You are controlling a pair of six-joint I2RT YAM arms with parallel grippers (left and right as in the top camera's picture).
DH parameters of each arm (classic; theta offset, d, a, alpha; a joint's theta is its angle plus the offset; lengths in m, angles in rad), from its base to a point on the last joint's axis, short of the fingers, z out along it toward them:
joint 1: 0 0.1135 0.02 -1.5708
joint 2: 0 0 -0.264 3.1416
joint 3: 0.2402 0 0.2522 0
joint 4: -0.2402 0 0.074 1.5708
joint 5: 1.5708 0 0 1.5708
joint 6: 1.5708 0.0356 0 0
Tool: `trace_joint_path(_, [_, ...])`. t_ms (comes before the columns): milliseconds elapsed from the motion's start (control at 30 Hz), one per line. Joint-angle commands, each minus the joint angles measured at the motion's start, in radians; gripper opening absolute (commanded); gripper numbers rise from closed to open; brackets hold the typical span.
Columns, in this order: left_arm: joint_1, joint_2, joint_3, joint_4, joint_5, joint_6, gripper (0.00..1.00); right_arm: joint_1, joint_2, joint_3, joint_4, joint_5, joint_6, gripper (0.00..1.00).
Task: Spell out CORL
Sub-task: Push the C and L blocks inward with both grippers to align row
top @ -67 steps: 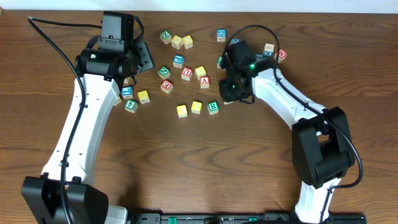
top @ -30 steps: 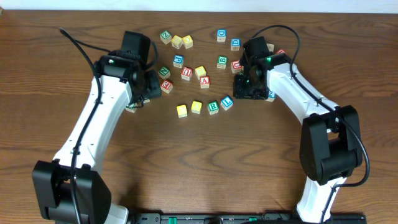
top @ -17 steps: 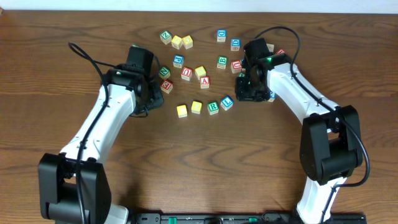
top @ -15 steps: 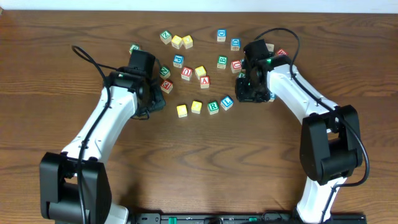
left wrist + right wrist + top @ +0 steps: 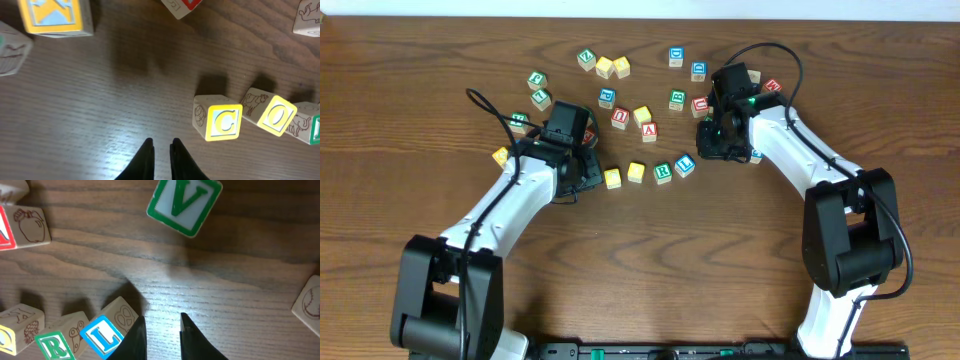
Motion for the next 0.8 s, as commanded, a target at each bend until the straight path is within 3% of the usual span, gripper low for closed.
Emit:
trace_joint_path(0, [0.000, 0.055, -0.011, 0.017, 0.031, -0.013, 0.10, -0.005, 0.003, -0.011, 0.003, 0.008, -0.001, 0.16])
trace_joint_path(167, [0.000, 0.122, -0.011, 0.061, 0.065, -0.011, 0.09, 0.019, 0.003, -0.012, 0.003, 0.008, -0.001, 0.15])
trace_joint_path(300, [0.001, 0.122, -0.011, 0.070, 0.076, 0.005, 0.08, 0.039, 0.003, -0.017, 0.000, 0.061, 0.078, 0.06])
trace_joint_path(767, [-0.034, 0.122, -0.011, 0.125, 0.087, 0.014, 0.08, 0.048, 0.004, -0.073, 0.072, 0.061, 0.130, 0.02])
